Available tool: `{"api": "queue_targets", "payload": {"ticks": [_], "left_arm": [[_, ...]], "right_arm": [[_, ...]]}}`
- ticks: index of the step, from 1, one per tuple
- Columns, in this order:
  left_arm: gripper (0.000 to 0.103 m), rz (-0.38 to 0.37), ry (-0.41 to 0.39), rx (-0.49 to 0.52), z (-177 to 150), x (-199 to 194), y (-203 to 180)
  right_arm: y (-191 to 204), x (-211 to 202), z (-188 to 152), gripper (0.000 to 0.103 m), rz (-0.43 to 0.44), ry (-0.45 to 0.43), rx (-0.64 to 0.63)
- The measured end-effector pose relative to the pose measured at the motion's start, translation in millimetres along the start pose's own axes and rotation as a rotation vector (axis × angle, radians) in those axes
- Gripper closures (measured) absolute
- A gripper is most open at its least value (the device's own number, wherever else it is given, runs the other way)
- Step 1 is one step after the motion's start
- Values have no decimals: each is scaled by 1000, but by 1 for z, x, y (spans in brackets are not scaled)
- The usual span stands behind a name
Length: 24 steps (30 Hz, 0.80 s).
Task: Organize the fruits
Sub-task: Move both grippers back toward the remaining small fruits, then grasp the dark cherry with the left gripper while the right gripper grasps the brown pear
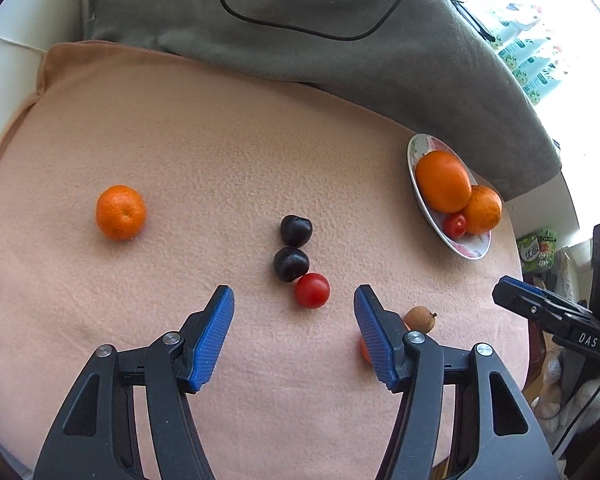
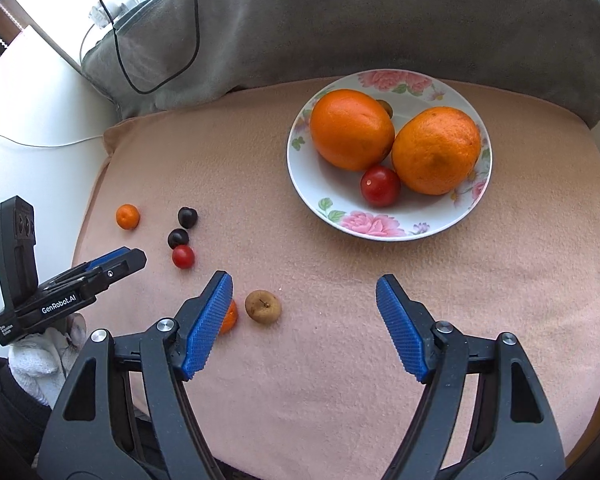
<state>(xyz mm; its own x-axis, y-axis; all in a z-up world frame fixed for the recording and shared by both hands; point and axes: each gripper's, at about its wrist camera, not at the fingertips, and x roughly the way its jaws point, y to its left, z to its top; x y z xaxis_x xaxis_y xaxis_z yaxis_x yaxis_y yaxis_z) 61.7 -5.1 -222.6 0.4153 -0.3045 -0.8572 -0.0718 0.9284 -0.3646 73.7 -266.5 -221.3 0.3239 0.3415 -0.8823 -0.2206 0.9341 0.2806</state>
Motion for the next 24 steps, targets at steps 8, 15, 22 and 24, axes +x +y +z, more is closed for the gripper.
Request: {"api": "queue_targets", "payload": {"ticks": [8, 15, 22, 24], "left_arm": [[52, -48, 57, -98, 10, 23, 3], [58, -39, 90, -152, 17, 37, 3], [65, -12, 126, -164, 20, 49, 4], [67, -7, 127, -163, 21, 51, 3]], "right_arm": [[8, 19, -19, 41, 8, 39, -20], [17, 29, -23, 49, 6, 43, -49], [23, 39, -28, 54, 9, 57, -73], [25, 40, -28, 54, 11, 57, -76]]}}
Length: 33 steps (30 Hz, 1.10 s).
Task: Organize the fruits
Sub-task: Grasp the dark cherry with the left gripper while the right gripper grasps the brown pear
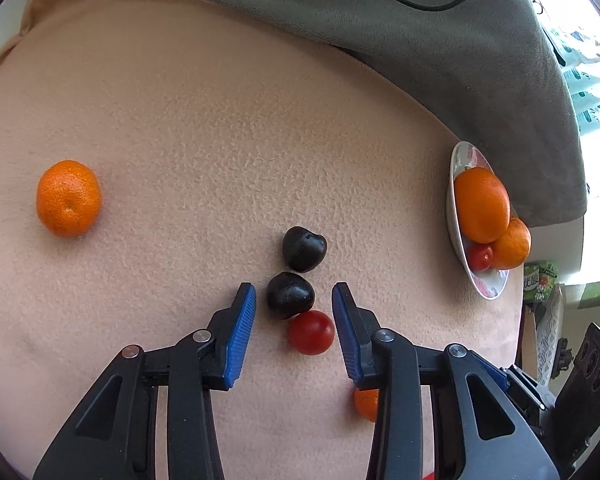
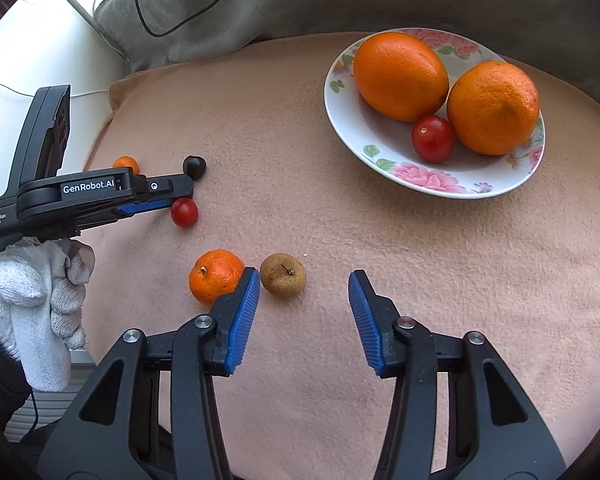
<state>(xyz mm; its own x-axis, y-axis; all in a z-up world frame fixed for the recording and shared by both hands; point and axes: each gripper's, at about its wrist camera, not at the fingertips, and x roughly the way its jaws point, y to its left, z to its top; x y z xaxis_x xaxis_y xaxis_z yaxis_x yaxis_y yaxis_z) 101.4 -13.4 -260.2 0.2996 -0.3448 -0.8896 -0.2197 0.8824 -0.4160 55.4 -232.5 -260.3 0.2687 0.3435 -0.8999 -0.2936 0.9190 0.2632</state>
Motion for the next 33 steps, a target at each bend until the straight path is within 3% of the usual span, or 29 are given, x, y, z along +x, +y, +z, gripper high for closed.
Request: {"api": "queue_targets", "payload": {"ticks": [11, 20, 33], "left_arm": [[79, -6, 14, -22, 5, -2, 13], [80, -10, 12, -28, 7, -5, 16], [81, 4, 3, -2, 5, -5, 11]], "right_arm": [[6, 9, 10, 56, 13, 9, -24], [10, 18, 14, 67, 28, 40, -41], [13, 27, 12, 73, 35, 69, -61]]}}
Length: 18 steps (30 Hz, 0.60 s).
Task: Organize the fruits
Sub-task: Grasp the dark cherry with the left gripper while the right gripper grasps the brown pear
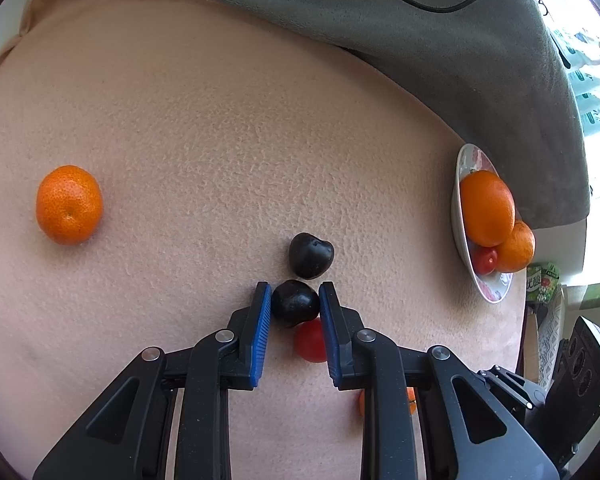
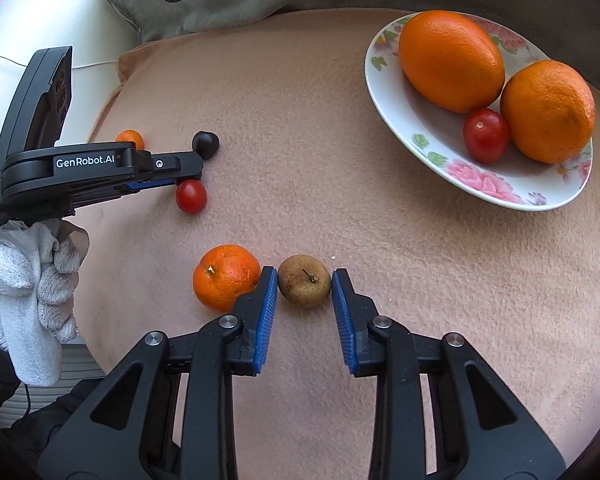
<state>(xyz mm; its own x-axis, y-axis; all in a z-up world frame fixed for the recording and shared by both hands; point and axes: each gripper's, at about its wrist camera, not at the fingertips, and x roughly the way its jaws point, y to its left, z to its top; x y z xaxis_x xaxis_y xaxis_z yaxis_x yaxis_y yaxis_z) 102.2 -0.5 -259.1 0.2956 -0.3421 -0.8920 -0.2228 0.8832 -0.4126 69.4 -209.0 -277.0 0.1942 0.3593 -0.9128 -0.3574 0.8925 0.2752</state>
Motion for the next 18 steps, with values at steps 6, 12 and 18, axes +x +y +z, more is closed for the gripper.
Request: {"api": "queue_targets", "payload": {"ticks": [6, 12, 18], "left_arm": [[81, 0, -4, 5, 1, -6, 1], [81, -7, -18, 28, 0, -18, -3], [81, -30, -35, 55, 4, -28, -16]], "right_arm": [[0, -4, 0, 74, 3, -20, 3], [-8, -21, 1, 74, 2, -62, 31], [-22, -45, 3, 74, -5, -113, 67]]}}
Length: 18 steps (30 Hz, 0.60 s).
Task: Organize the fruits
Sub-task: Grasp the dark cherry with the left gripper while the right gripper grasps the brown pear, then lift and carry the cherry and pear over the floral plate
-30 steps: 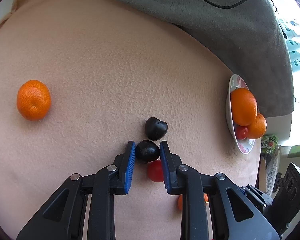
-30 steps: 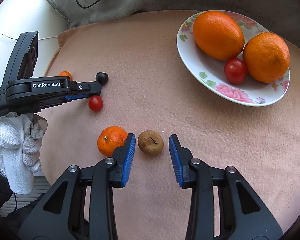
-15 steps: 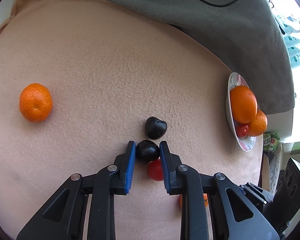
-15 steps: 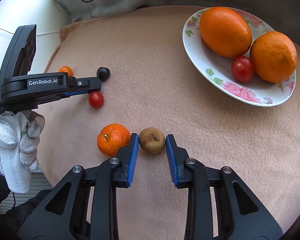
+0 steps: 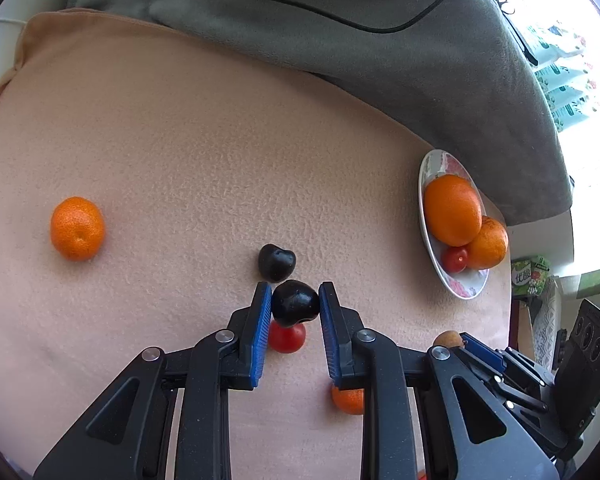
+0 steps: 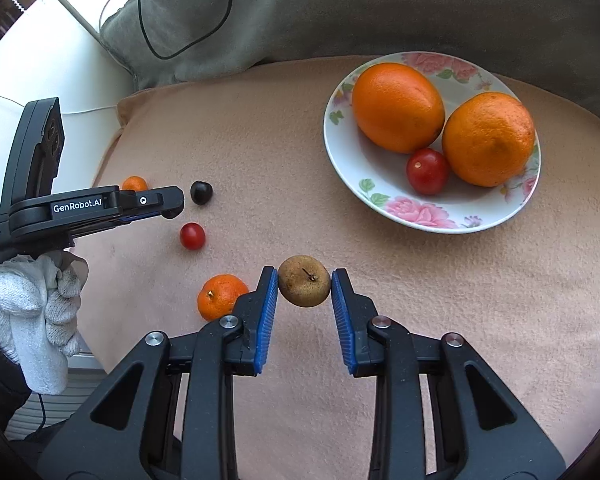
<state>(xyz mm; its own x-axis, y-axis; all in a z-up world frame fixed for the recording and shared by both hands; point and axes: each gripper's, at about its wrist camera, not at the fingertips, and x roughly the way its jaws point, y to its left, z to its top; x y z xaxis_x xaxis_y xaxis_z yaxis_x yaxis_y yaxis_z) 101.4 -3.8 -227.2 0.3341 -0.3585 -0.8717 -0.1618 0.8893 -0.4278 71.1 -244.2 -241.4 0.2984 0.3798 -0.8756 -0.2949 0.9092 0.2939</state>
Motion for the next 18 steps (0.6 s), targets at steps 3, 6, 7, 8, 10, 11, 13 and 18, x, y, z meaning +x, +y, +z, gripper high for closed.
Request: {"api": "queue_targets", "payload": {"ticks": [3, 6, 7, 8, 10, 11, 13, 18], "left_arm": [[81, -12, -6, 18, 1, -2, -11], [81, -25, -8, 40, 2, -2, -24], [81, -32, -7, 46, 2, -1, -28], [81, -37, -7, 53, 2, 0, -32], [81, -50, -5, 66, 4, 1, -39], [81, -56, -4, 73, 4, 2, -43], [81, -64, -5, 85, 5, 4, -51], [81, -90, -4, 98, 5, 11, -71]], "right_arm": [[-8, -13, 3, 74, -4, -25, 21], [-16, -25, 7, 74, -12, -50, 33], [-18, -29, 9, 74, -15, -58, 36], [-21, -32, 12, 74, -16, -64, 38], [-26, -38, 15, 74, -24, -78, 42], [-28, -41, 18, 74, -28, -86, 42], [-33, -48, 21, 74, -34, -100, 46], [-43, -57, 32, 74, -47, -123, 45]]}}
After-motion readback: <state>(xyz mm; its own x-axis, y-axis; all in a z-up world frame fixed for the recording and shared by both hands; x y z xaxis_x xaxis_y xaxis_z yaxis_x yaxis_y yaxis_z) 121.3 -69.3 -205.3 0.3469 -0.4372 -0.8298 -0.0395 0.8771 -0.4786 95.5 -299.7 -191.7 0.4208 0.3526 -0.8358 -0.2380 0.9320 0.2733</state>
